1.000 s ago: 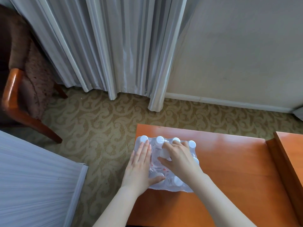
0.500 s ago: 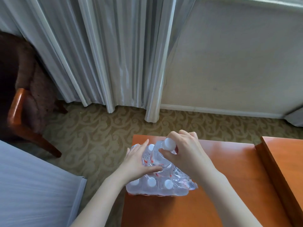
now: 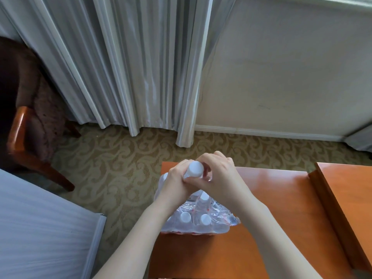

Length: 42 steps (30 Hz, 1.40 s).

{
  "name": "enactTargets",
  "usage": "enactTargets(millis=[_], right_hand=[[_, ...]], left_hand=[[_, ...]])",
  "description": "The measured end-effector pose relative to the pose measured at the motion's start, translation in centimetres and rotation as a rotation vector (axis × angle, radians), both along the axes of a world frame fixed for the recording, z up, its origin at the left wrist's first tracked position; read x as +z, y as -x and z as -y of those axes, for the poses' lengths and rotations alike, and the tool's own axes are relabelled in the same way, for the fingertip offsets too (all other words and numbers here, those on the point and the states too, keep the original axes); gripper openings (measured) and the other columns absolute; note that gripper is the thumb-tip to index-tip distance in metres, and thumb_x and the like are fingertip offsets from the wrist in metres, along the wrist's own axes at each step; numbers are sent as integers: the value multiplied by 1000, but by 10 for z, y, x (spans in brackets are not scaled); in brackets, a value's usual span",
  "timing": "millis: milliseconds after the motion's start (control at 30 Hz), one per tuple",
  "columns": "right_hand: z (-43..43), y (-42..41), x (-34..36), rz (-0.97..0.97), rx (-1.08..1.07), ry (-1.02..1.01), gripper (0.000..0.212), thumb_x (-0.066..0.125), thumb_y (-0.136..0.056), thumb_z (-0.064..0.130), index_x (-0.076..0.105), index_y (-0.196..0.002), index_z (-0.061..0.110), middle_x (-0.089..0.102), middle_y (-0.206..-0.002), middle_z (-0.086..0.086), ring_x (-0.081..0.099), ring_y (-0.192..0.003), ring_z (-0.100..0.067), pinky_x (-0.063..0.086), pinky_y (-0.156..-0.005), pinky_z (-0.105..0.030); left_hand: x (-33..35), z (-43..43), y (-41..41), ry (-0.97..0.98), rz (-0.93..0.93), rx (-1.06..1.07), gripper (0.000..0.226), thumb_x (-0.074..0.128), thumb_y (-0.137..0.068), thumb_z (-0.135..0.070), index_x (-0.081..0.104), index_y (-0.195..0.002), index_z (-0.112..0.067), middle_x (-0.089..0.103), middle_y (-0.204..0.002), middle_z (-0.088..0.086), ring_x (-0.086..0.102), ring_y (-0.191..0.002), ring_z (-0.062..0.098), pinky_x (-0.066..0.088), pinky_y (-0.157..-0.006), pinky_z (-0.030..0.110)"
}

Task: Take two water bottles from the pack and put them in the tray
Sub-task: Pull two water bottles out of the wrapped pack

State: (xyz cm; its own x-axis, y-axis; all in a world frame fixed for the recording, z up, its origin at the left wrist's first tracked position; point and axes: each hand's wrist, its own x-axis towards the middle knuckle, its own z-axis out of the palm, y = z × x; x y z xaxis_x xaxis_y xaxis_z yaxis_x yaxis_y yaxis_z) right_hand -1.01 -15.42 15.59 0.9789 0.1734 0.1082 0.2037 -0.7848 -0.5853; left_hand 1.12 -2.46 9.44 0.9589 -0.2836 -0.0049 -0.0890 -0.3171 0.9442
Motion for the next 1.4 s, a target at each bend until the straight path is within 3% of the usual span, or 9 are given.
enactTargets(millis=[67, 133, 300, 467, 767, 933, 1067, 1267, 1400], right_hand=[[13, 4, -2, 38, -137, -283, 29, 75, -73, 35, 58, -94, 26, 60, -76, 12, 57, -81, -8, 43, -77, -19], [33, 6, -14, 98, -266, -363, 24, 73, -77, 29, 60, -97, 27, 65, -80, 10, 62, -82, -9, 46, -75, -16], [49, 9, -88, -274, -193, -29, 24, 70, -80, 26, 61, -101, 18, 63, -91, 5, 55, -86, -16, 41, -76, -25], [39, -1, -153, -311, -19, 582, 33, 56, -81, 40, 52, -107, 20, 63, -110, 4, 49, -105, -23, 37, -79, -32], [28, -9, -191, -288, -117, 679, 37, 65, -72, 49, 56, -94, 21, 64, -95, 6, 46, -105, -24, 27, -83, -40], [26, -7, -191, -280, -237, 539, 24, 71, -66, 41, 59, -77, 24, 60, -79, 10, 42, -95, -20, 14, -71, -34], [28, -3, -188, -246, -319, 337, 29, 74, -65, 41, 57, -70, 19, 53, -76, 10, 37, -86, -16, 11, -67, -31], [36, 6, -142, -174, -398, -120, 29, 81, -69, 31, 62, -81, 11, 52, -95, 2, 45, -95, -18, 35, -80, -33], [42, 5, -80, -132, -324, -490, 28, 75, -75, 30, 63, -99, 22, 63, -104, 6, 58, -101, -10, 43, -86, -18]], left_hand=[[-2, -6, -3, 61, -22, 80, 11, 71, -73, -34, 65, -82, -30, 68, -84, -10, 62, -77, 6, 48, -69, 21], [-4, -14, -6, 128, -39, 139, 16, 74, -76, -30, 67, -85, -19, 71, -87, -2, 65, -80, 10, 50, -71, 20], [-7, -28, -15, 118, -33, 199, 10, 74, -77, -28, 69, -82, -21, 71, -81, -8, 65, -77, 7, 54, -70, 23], [-8, -33, -24, 127, -41, 207, 11, 74, -76, -32, 68, -82, -25, 70, -80, -11, 66, -77, 6, 52, -66, 18], [-12, -40, -30, 166, -56, 204, 8, 75, -77, -26, 69, -81, -23, 71, -81, -10, 66, -78, 8, 54, -72, 25], [-12, -38, -27, 168, -48, 194, 12, 72, -72, -34, 69, -79, -24, 71, -79, -14, 66, -77, 5, 53, -71, 23], [-11, -34, -27, 168, -41, 183, 15, 72, -70, -39, 68, -79, -27, 70, -77, -16, 65, -75, 4, 52, -70, 21], [-8, -28, -28, 126, -22, 152, 14, 72, -70, -40, 68, -77, -29, 69, -77, -19, 63, -74, 0, 49, -68, 16], [3, -24, -28, 108, 8, 127, 11, 73, -73, -35, 68, -77, -26, 69, -77, -13, 62, -73, 0, 49, -68, 11]])
